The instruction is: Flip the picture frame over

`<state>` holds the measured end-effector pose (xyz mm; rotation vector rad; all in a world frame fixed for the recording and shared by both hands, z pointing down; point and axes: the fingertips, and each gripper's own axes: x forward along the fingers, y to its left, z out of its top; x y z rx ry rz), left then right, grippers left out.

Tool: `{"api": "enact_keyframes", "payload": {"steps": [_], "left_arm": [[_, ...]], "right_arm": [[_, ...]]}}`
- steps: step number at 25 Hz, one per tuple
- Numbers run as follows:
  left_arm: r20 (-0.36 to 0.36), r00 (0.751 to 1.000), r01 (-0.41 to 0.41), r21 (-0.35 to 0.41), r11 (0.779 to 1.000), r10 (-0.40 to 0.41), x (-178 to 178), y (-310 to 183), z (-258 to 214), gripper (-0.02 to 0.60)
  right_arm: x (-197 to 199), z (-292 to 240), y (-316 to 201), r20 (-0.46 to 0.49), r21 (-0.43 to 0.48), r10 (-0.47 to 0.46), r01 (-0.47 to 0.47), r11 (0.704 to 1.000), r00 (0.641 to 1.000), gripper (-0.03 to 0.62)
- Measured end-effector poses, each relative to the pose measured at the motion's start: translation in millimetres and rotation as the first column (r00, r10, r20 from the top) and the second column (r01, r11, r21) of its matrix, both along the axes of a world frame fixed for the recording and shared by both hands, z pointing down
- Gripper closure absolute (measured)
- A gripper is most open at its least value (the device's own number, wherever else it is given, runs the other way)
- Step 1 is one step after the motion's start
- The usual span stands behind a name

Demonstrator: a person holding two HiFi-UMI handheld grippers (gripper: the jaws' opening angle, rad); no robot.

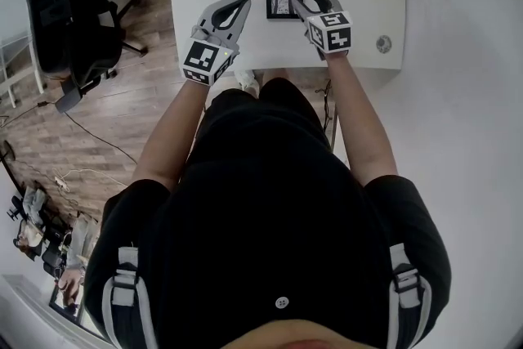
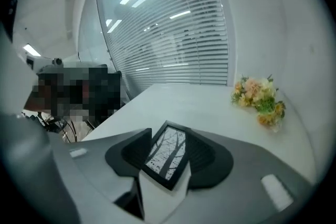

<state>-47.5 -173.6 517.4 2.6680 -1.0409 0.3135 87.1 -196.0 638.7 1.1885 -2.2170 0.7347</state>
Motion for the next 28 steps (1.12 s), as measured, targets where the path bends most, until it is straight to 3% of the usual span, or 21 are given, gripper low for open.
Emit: {"api": "enact_keyframes", "payload": {"steps": [5,11,18,25,28], "left_arm": [[-0.028,1.0,-0.001,0.028,1.0,0.002,4.6,5.2,-29.8,0.577],[-0.077,0.996,-0.04,0.06,0.997,0.045,12.4,11.8,-74.6,0.577],[-0.131,0.987,-0.076,0.118,0.99,0.091,28.7,24.3,-123.3,0.577],[-0.124,0.983,-0.114,0.181,0.977,0.137,40.7,35.6,-157.4,0.577],[-0.117,0.982,-0.125,0.199,0.972,0.15,43.2,36.6,-167.0,0.577]], "right_arm": [[-10.7,-74.6,10.6,0.05,0.157,-0.035,0.026,0.987,0.998,0.385],[-15.6,-156.0,25.2,0.111,0.31,-0.054,0.017,0.95,0.992,0.391],[-18.2,-233.3,52.3,0.187,0.47,-0.106,0.006,0.883,0.977,0.477],[-15.7,-281.7,68.9,0.218,0.557,-0.128,-0.015,0.831,0.968,0.574],[-16.4,-291.5,69.5,0.217,0.58,-0.135,-0.016,0.814,0.967,0.584]]}}
